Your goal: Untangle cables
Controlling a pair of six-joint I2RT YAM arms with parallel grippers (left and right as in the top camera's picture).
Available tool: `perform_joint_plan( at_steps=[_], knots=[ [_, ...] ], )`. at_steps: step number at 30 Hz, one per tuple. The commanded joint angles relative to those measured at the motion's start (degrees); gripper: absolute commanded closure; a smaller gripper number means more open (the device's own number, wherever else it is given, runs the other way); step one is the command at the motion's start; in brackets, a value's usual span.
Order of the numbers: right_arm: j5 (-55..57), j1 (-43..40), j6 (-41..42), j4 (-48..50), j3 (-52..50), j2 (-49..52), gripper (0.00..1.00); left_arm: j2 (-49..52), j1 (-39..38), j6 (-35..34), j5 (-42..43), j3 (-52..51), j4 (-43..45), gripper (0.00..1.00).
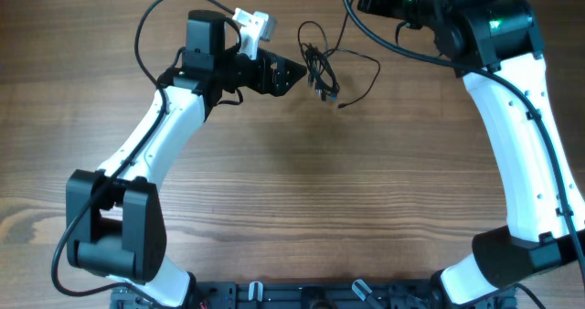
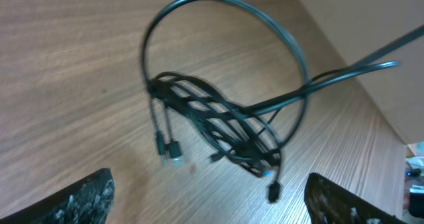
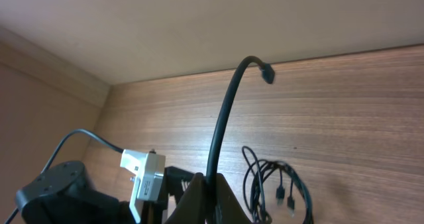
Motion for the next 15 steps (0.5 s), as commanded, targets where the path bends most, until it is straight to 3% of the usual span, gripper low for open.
perform_joint_plan(
  at_steps=[1, 4, 9, 15],
  knots=[
    [-2.6, 0.1, 0.1, 0.7, 0.9, -0.5, 0.95, 3.5, 0.1, 1.1, 3.0, 0.3, 2.2, 0.06],
    [-4.8, 0.1, 0.3, 1.2, 0.9, -0.5, 0.95, 5.9, 0.1, 1.0, 5.3, 0.3, 3.7, 0.08],
    [-4.7, 0.1, 0.5, 1.4, 0.9, -0.5, 0.96, 9.1, 0.1, 0.8, 10.8, 0.3, 5.7, 0.20],
    [-4.7, 0.1, 0.5, 1.4, 0.9, -0.5, 0.95, 9.3, -0.4, 0.6, 15.1, 0.3, 9.4, 0.06]
  ],
)
